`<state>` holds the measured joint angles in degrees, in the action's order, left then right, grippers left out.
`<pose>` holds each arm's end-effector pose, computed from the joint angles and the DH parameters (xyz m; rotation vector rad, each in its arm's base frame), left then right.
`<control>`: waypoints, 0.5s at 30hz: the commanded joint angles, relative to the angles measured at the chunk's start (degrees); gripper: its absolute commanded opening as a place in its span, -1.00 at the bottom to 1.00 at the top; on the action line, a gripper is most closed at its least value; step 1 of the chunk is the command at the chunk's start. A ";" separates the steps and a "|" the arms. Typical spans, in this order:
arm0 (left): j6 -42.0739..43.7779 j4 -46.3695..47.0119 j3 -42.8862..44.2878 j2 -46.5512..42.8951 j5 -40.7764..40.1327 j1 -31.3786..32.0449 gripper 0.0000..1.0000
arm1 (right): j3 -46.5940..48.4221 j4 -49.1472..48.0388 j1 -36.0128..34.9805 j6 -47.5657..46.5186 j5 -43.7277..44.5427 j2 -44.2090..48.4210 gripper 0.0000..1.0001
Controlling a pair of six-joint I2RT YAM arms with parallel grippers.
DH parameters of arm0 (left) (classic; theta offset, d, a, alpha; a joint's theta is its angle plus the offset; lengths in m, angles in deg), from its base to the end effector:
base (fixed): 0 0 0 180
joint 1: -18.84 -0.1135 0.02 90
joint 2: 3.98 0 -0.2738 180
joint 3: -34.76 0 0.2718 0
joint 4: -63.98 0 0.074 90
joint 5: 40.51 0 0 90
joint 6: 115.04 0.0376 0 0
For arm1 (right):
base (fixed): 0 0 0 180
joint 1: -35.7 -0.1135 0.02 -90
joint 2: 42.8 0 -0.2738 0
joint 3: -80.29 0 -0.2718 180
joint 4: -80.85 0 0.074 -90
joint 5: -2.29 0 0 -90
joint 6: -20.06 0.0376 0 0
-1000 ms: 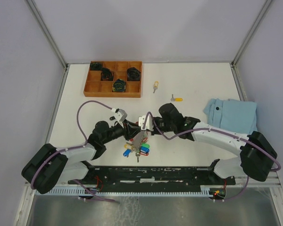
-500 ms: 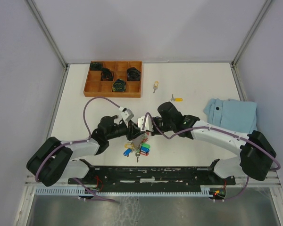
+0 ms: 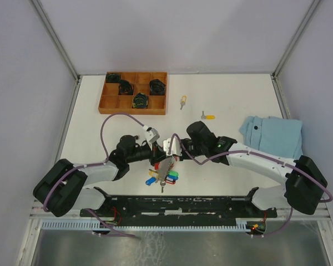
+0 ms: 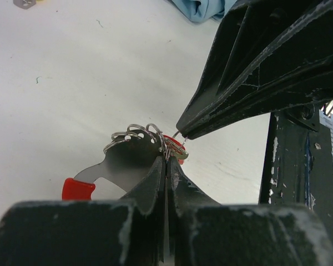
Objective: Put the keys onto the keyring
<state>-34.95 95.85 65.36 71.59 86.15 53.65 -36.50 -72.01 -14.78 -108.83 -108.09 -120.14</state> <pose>0.1888 -0.1586 0.1630 0.8676 1.6890 -1.1173 0.1844 0.2441 0.2422 -1.7362 1.4913 0.5123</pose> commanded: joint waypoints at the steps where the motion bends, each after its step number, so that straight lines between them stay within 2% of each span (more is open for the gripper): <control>1: 1.51 2.24 0.69 -1.88 -0.10 -0.86 -0.95 | -1.36 -0.71 0.29 1.12 1.70 3.86 -0.99; 11: -3.08 8.77 -1.08 -3.98 -3.70 -1.15 -0.95 | -5.10 -4.65 0.12 5.19 -2.70 3.11 -0.99; 14: -2.65 8.25 -0.80 -3.68 -3.70 -1.14 -0.95 | -5.96 -7.46 0.12 6.86 -0.82 3.48 -0.98; 15: -2.39 7.88 -0.80 -3.68 -3.83 -1.14 -0.95 | -6.61 -8.32 0.13 6.96 0.52 4.08 -0.90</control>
<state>-36.29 98.93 64.26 69.30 83.16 52.66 -42.11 -73.80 -14.78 -104.61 -108.64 -117.70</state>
